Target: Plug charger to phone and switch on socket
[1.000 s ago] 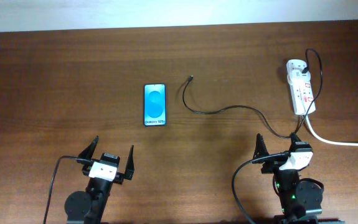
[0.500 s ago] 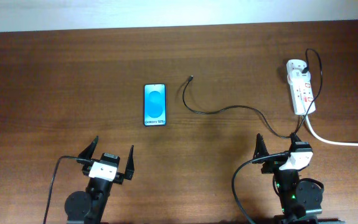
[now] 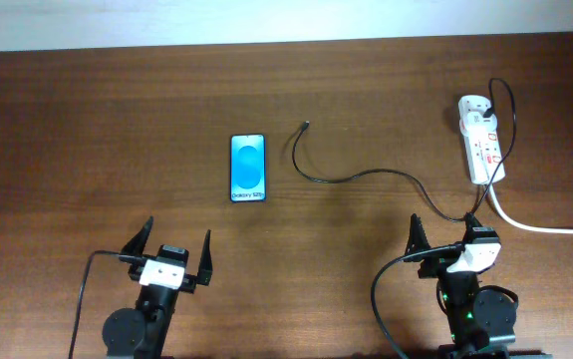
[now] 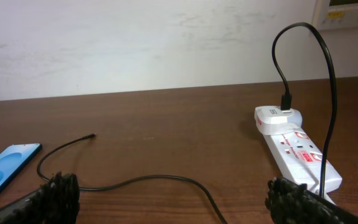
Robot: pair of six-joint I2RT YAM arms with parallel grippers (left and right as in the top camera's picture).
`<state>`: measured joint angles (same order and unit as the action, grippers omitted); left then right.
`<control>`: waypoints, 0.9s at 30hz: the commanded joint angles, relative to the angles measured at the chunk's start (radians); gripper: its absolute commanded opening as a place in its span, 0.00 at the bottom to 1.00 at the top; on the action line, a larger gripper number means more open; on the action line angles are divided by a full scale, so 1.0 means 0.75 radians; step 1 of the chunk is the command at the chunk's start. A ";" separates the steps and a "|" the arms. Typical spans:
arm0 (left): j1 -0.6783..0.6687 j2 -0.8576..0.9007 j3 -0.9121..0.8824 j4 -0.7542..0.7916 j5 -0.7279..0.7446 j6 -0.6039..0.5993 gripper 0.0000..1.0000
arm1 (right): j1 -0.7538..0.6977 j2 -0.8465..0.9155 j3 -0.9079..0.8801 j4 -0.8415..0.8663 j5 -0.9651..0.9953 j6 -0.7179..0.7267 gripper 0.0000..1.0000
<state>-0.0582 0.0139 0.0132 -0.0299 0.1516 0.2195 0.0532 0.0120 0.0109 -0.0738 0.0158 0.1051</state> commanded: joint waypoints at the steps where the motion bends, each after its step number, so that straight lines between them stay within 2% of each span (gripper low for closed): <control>1: 0.010 -0.003 0.007 0.029 -0.024 -0.109 0.99 | 0.010 -0.009 -0.007 -0.008 0.015 0.010 0.98; 9: 0.009 0.261 0.254 0.028 -0.021 -0.133 0.99 | 0.010 -0.009 -0.007 -0.008 0.015 0.010 0.98; 15: 0.009 0.769 0.660 -0.030 0.102 -0.132 0.99 | 0.010 -0.009 -0.007 -0.008 0.015 0.010 0.98; 18: 0.008 1.071 0.919 -0.187 0.157 -0.132 0.99 | 0.010 -0.009 -0.007 -0.008 0.015 0.010 0.99; 22: 0.001 1.602 1.414 -0.565 0.245 -0.132 0.99 | 0.010 -0.009 -0.007 -0.008 0.015 0.010 0.98; 27: -0.081 2.155 1.943 -0.980 0.237 -0.131 0.99 | 0.010 -0.009 -0.007 -0.008 0.015 0.010 0.98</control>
<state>-0.0807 1.4456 1.2903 -0.6647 0.3058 0.1295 0.0540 0.0139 0.0109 -0.0742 0.0185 0.1055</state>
